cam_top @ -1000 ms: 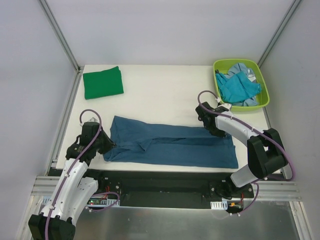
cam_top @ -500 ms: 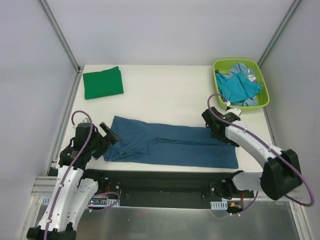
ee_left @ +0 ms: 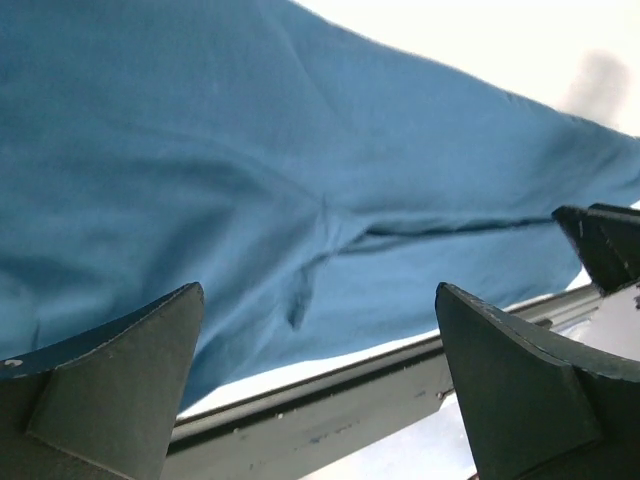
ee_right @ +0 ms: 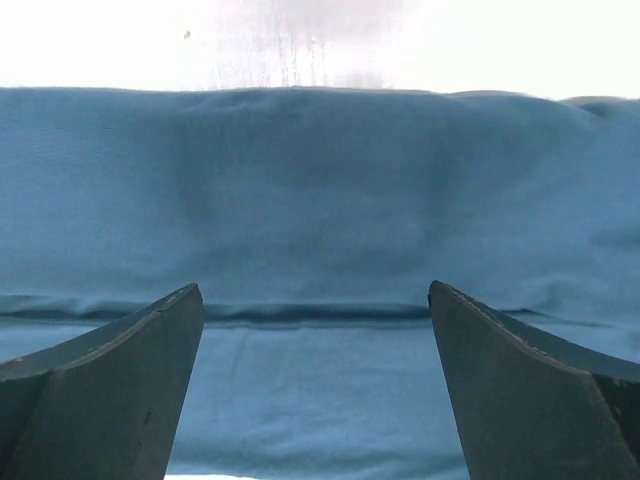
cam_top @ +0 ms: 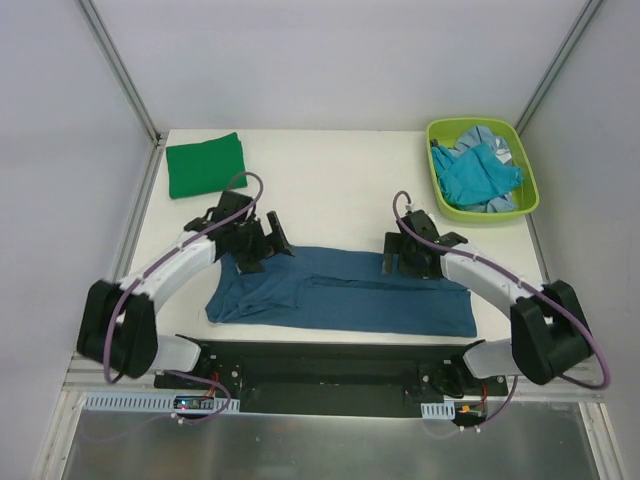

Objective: Fold and stack the t-shirts
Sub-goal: Rotate the tshirt 90 degrees

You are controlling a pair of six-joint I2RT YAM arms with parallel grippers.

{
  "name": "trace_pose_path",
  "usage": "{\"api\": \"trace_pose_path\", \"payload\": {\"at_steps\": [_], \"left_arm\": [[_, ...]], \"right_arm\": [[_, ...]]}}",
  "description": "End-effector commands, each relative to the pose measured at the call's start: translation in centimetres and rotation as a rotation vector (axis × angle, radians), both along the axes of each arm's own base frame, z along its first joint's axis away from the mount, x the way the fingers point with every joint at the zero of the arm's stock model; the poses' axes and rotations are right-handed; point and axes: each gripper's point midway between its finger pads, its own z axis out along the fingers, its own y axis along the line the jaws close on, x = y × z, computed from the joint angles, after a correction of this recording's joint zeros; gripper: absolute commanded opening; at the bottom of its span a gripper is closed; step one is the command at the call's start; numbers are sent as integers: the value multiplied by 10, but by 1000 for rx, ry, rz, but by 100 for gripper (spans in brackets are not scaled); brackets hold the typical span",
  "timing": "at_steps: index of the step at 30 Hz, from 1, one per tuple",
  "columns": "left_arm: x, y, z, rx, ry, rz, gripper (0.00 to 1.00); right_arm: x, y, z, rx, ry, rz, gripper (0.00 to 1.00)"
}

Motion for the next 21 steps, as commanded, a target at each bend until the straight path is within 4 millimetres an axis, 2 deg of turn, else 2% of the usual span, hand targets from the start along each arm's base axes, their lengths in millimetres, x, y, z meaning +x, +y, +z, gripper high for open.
{"api": "trace_pose_path", "payload": {"at_steps": [1,5,10,13,15,17,21], "left_arm": [[23,-9,-27,45,45,-38,99],[9,-3,-67,89,183,-17,99],[-7,11,-96,158,268,28,99],[4,12,-105,180,288,42,99],[25,7,-105,177,280,51,99],[58,-8,-99,149,245,28,99],[154,-49,-77,71,116,5,99]], "right_arm": [[14,20,-16,52,48,70,97],[6,18,-40,73,164,72,97],[-8,20,-56,117,254,107,97],[-18,23,-56,149,282,133,97],[-27,26,-52,185,289,149,97],[-35,28,-44,217,278,165,97],[-54,32,-29,262,298,218,97]]}}
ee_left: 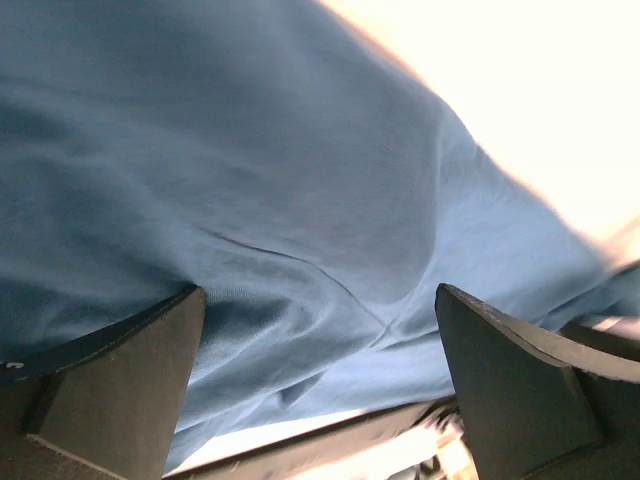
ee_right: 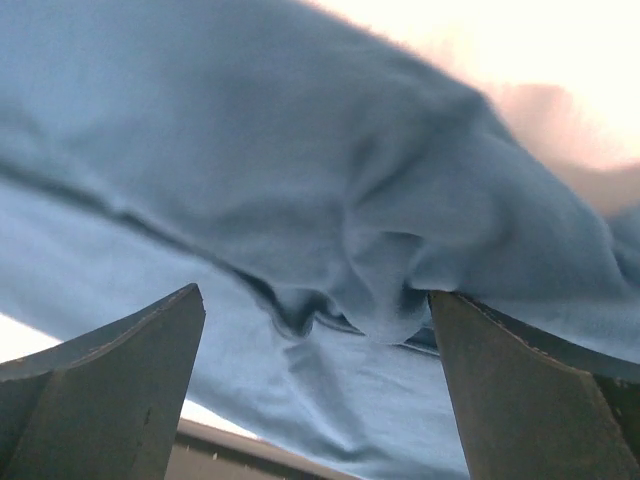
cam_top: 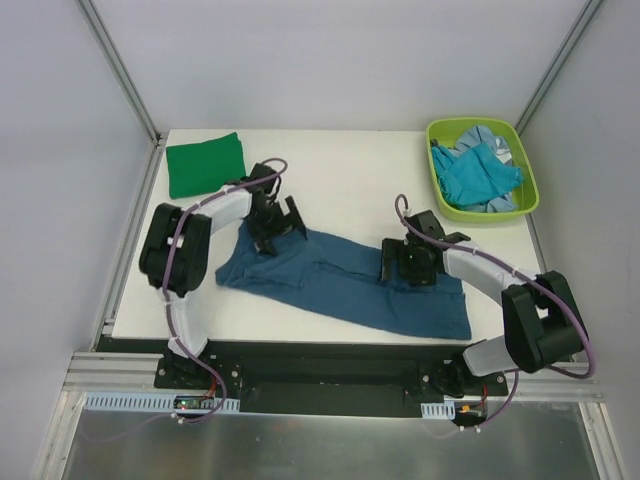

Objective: Fold and stack the t-shirts
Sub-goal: Rotate the tshirt 90 degrees

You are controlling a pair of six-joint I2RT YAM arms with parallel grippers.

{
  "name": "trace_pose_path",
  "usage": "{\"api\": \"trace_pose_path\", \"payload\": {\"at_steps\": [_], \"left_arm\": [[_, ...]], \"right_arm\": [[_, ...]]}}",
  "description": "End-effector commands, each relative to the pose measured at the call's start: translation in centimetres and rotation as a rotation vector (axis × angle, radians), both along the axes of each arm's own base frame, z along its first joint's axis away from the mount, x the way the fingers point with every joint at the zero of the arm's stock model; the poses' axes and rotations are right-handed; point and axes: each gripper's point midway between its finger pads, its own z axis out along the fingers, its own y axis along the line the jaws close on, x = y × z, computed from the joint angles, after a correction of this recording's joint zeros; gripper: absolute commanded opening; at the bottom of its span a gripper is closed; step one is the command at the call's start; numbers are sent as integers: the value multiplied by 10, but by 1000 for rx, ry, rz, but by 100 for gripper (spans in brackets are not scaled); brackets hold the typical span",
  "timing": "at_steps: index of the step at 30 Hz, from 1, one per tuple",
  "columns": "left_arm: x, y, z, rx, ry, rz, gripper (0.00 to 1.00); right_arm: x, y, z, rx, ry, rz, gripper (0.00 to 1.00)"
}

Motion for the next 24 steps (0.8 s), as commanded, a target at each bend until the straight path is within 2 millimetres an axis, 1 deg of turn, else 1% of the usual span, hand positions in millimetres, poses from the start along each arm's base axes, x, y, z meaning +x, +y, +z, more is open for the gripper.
{"api": "trace_pose_path", "payload": {"at_steps": [1,4,5,6,7,9,10,11,12,13,14,17,20,24], "left_arm": [[114,-37,3,-52,-197,-19,99],[182,-80,16,-167,-284,-42,99],[196,-97,12,-228,-282,-55,99],[216,-118,24,-304,-315,-70,99],[230,-139,30,-389,-324,-85,99],[252,-173,43,-521,-356,-81,99],[259,-180,48,-545,-388,-67,99],[267,-184,50,-565,-422,-45,99],[271,-182,48,-566,-440,-12,99],[276,-179,45,-565,-465,21,99],[281,-176,51,-555,-506,33,99],[295,-168,53,-503,-572,53,99],[308,-162,43,-454,-603,109,99],[323,-172,51,-528,-684,115,99]], "right_arm": [[-51,15,5,114,146,111,96],[-73,35,12,186,181,211,96],[-80,45,15,213,189,250,96],[-87,55,18,248,205,288,97],[-96,69,22,283,216,348,96],[-111,96,33,331,231,468,96],[-115,109,43,346,221,532,96],[-124,119,47,363,224,591,96],[-129,127,53,385,222,629,96],[-130,133,57,400,212,645,96],[-130,135,60,406,208,642,96],[-117,129,62,344,148,605,96],[-110,127,68,326,106,565,96],[-96,125,78,325,13,463,96]]}}
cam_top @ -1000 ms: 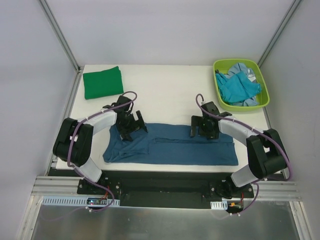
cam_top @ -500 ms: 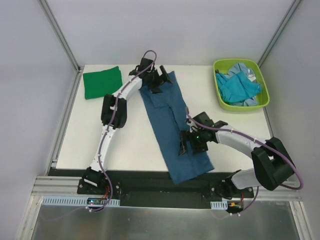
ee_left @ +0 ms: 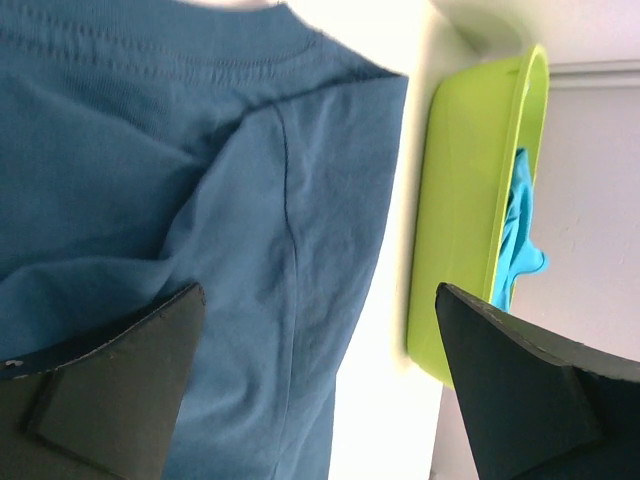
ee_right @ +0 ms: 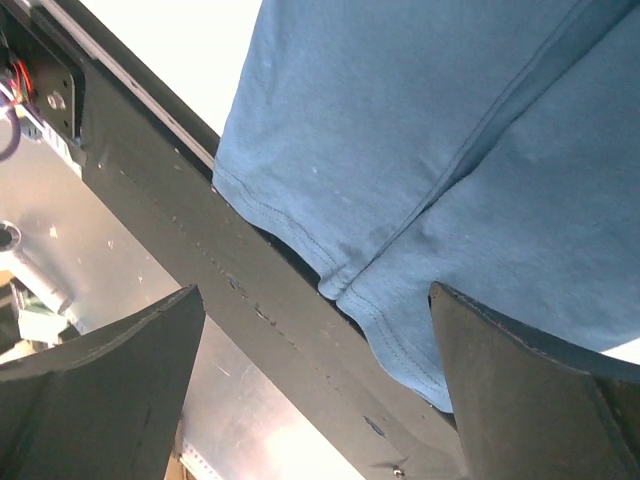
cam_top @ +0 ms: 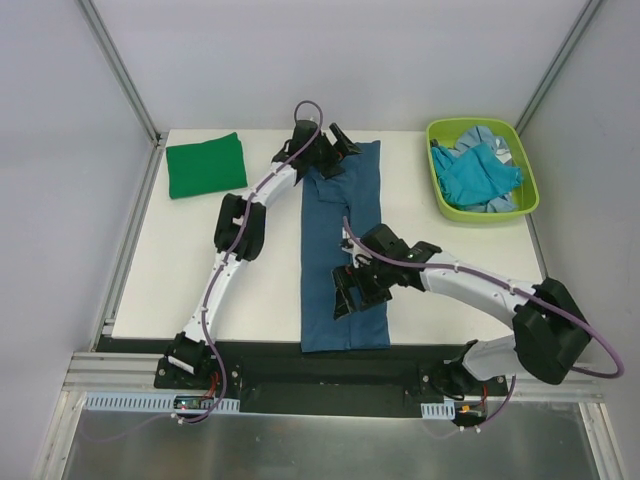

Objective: Fold and stack the t-shirts
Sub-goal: Rotate the tshirt 90 degrees

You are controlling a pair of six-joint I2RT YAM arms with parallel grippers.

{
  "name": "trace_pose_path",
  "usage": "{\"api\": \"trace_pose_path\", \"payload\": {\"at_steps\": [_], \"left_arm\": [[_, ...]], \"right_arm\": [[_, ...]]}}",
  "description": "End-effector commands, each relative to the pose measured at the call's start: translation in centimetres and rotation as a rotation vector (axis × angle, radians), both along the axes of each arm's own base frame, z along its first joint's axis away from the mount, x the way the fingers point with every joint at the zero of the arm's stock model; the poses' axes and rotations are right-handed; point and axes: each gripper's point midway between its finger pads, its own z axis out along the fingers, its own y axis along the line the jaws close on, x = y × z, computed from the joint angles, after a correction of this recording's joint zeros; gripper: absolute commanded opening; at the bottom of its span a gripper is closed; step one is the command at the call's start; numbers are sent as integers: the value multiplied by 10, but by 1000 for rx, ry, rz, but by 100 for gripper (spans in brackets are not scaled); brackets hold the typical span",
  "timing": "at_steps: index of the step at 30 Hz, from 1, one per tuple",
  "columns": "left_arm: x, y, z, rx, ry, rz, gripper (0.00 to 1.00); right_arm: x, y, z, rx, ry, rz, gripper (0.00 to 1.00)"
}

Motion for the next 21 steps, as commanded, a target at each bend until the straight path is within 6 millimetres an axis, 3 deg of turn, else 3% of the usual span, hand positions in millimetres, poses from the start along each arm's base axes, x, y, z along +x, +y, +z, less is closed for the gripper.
{"api": "trace_pose_path", "payload": {"at_steps": [1,4,8,11,14,16,17,21], "left_arm": [[29,-1,9,-51,-107,82,99],[33,-4,35,-88,-156,90,99],[28,-8,124,-104,-332,62,99],[-12,-16,196,-120,-434,-58,99],[-75,-24,240,-61,-527,-219,99],[-116,-18,248,2,-527,-291,99],[-138,-9,234,44,-464,-305,99],[-224,28,213,157,-415,-310,99]], "right_arm": [[26,0,26,39,-125,-156,96],[39,-13,36,55,-187,-254,96],[46,-19,56,169,-202,-329,96],[46,-26,63,200,-236,-338,96],[44,-35,62,195,-263,-371,96],[41,-42,59,198,-286,-376,96],[38,-46,61,210,-304,-380,96],[20,-58,56,243,-297,-397,96]]}}
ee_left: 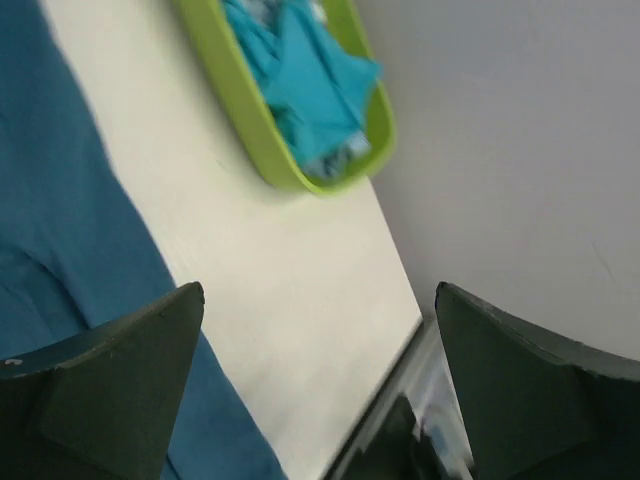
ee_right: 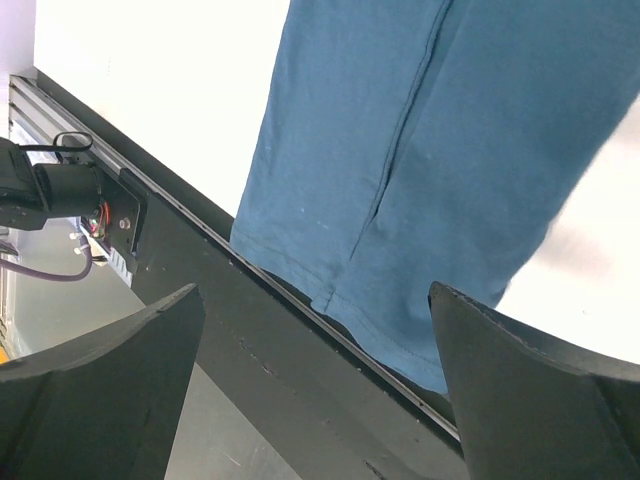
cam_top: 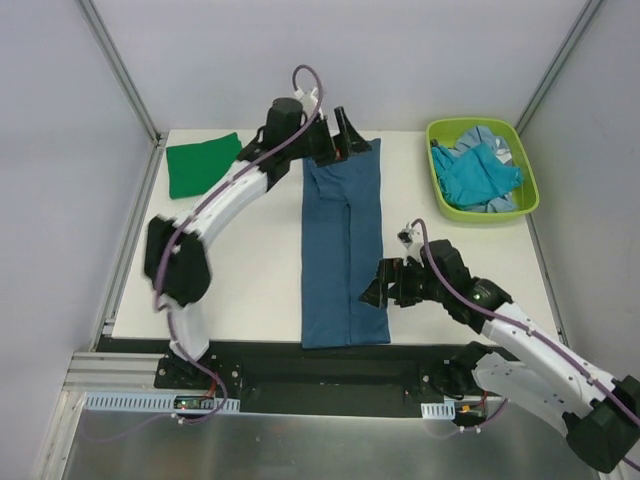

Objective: Fold and stack the t-shirts
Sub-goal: Rotate the tshirt 90 degrees, then grab the bottom of the folded rectangular tshirt with both arms

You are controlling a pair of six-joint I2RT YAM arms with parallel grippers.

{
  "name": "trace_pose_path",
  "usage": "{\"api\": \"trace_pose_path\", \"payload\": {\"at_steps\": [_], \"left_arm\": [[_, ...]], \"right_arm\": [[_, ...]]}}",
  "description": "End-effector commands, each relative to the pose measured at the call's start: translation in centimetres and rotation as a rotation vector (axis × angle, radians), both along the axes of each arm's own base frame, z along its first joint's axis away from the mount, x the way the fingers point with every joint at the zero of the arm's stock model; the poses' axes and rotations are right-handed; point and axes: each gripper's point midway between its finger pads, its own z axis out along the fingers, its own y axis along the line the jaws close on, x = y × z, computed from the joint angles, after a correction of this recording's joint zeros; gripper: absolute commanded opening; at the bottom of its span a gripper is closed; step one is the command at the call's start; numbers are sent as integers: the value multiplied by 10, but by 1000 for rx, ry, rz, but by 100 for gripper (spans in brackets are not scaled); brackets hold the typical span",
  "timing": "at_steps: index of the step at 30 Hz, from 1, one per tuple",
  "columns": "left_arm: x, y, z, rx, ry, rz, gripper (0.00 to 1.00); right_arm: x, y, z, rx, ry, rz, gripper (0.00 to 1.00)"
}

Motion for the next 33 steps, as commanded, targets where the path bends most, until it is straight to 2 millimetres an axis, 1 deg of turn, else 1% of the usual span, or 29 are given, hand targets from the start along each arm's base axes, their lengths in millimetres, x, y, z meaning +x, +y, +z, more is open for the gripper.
{"api": "trace_pose_path", "payload": {"at_steps": [1,4,6,8,11,13,14,17,20,23,26,28,29,31,33], "left_arm": [[-102,33,0,130,-71,-64,99],[-164,58,-50,224,8,-14,99],[-203,70,-83,269,65,1,99],[-244,76,-110,277,143,-22,99],[-293,92,-148,304,253,-45,99],[-323,95,-169,308,330,-67,99],[-335,96,-178,316,362,-81,99],[-357,96,-190,337,401,-127,98],[-374,94,-199,358,449,-189,92],[-382,94,-211,390,503,-205,80],[-388,98,-221,413,543,-210,72],[-395,102,-227,423,573,-218,69],[-396,105,-230,431,581,-212,69],[-397,109,-236,442,594,-189,66],[-395,112,-240,455,602,-168,64]], "right_arm": [[-13,-12,-2,50,-7,-47,96],[-28,-13,-17,81,35,-29,96],[-39,-12,-26,102,93,-12,96],[-50,-12,-36,98,158,1,96],[-64,-14,-50,84,249,19,96],[-70,-17,-63,67,303,8,96],[-71,-18,-68,57,316,1,97],[-70,-22,-82,25,332,-31,98],[-65,-28,-92,-12,327,-77,99],[-59,-34,-99,-38,311,-131,92],[-56,-37,-102,-50,303,-154,86],[-56,-38,-104,-54,302,-157,82],[-56,-38,-105,-57,302,-157,79],[-57,-39,-107,-67,310,-158,76],[-58,-43,-113,-90,324,-177,70]]}}
